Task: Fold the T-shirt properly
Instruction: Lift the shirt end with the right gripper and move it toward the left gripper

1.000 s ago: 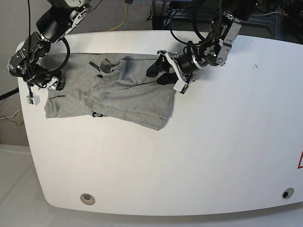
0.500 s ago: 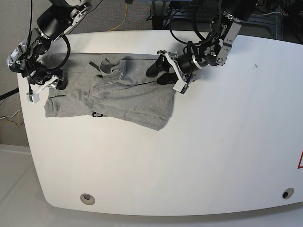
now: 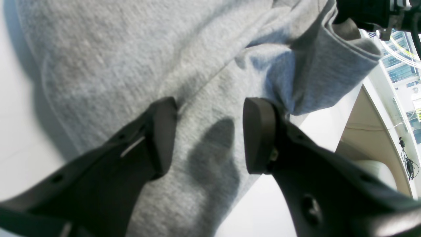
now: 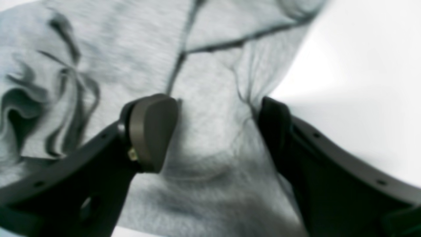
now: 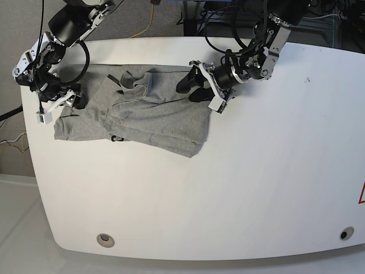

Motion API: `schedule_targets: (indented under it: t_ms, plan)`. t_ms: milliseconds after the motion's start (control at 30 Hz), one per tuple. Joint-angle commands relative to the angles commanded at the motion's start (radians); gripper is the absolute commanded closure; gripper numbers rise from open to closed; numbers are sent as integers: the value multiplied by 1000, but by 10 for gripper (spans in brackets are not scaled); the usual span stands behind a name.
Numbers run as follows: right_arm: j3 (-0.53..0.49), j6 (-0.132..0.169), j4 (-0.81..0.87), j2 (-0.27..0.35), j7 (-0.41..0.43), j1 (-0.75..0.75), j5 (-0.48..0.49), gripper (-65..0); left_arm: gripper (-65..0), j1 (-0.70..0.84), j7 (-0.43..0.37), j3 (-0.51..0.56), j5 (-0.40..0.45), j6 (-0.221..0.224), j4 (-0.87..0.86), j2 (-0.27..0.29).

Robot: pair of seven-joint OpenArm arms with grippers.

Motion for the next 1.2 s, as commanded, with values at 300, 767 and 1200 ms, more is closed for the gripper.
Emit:
schedule_targets:
  t_ms: [300, 767, 1200]
  plan:
    - [-2, 0, 0, 0, 0, 0, 0, -331, -313, 2, 0, 0, 0, 0, 0, 0]
    - [-101, 0, 3, 5, 0, 3, -9, -21, -313, 2, 0, 0, 0, 0, 0, 0]
    - [-107, 0, 83, 6, -2, 12, -8, -20, -313, 2, 0, 0, 0, 0, 0, 0]
